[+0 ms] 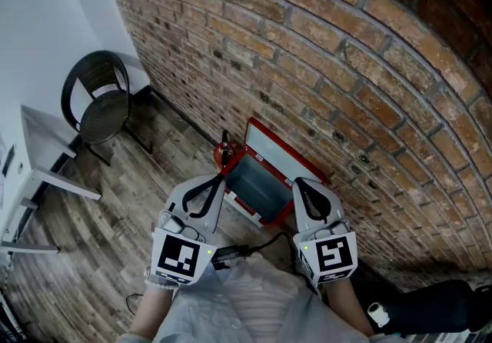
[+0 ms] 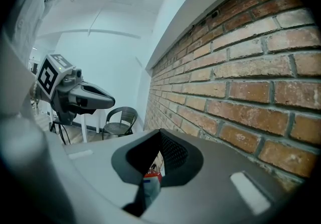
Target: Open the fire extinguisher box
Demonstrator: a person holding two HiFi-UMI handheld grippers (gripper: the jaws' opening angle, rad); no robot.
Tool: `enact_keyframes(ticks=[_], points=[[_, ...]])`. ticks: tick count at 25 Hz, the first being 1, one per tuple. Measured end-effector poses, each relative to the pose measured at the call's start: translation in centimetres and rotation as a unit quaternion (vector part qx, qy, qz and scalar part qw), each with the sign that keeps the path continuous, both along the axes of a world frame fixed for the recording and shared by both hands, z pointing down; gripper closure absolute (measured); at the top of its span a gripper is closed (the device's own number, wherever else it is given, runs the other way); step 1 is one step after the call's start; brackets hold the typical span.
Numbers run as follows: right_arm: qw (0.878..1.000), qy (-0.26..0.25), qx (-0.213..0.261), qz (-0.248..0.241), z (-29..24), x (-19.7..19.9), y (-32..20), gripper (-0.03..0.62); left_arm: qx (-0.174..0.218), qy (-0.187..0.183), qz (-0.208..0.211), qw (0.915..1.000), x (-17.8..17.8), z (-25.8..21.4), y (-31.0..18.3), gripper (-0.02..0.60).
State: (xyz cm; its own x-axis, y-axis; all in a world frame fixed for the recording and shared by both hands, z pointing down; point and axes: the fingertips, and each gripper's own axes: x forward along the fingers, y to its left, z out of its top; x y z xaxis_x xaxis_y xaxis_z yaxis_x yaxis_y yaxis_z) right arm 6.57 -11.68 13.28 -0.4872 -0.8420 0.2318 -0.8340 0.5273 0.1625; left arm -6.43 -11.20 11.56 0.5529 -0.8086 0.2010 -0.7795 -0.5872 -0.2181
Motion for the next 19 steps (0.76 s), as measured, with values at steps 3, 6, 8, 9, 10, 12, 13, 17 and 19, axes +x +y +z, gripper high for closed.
enact_keyframes(ticks=[3,6,8,9,10,12,13,17,19], points=[[1.0,0.0,0.0,-0.001,-0.01,0.05,-0.06,0.589,0.001,0.0,-0.001,1.0,0.05,-0.07,-0.04,0.584],[1.0,-0.001,-0.002,0.0,0.03,0.01,-0.06,0.589,0.002,-0.001,-0.001,1.0,0.05,-0.18,-0.07,0.584],[1.0,-0.001,-0.001,-0.001,-0.06,-0.05,-0.09,0.588,0.002,-0.001,-0.001,1.0,0.06,-0.25,-0.08,0.584],[1.0,-0.001,-0.001,-0.002,-0.08,-0.08,-0.09,0.589,0.002,-0.001,0.0,1.0,0.08,-0.24,-0.05,0.584],[1.0,0.0,-0.001,-0.002,-0.06,-0.1,-0.07,0.589,0.002,-0.001,0.0,1.0,0.1,-0.2,-0.01,0.584],[1.0,0.001,-0.001,-0.003,0.04,-0.09,0.0,0.588,0.002,-0.001,0.0,1.0,0.13,-0.11,0.08,0.584],[1.0,0.001,-0.002,-0.003,0.07,-0.08,0.02,0.589,0.002,-0.002,0.0,1.0,0.14,-0.05,0.11,0.584],[1.0,0.0,-0.001,-0.002,0.13,-0.02,-0.06,0.589,0.001,-0.003,0.001,1.0,0.22,0.0,0.09,0.584],[1.0,-0.001,-0.001,0.0,0.19,0.1,-0.14,0.588,0.003,0.0,0.002,1.0,0.38,-0.1,0.03,0.584]])
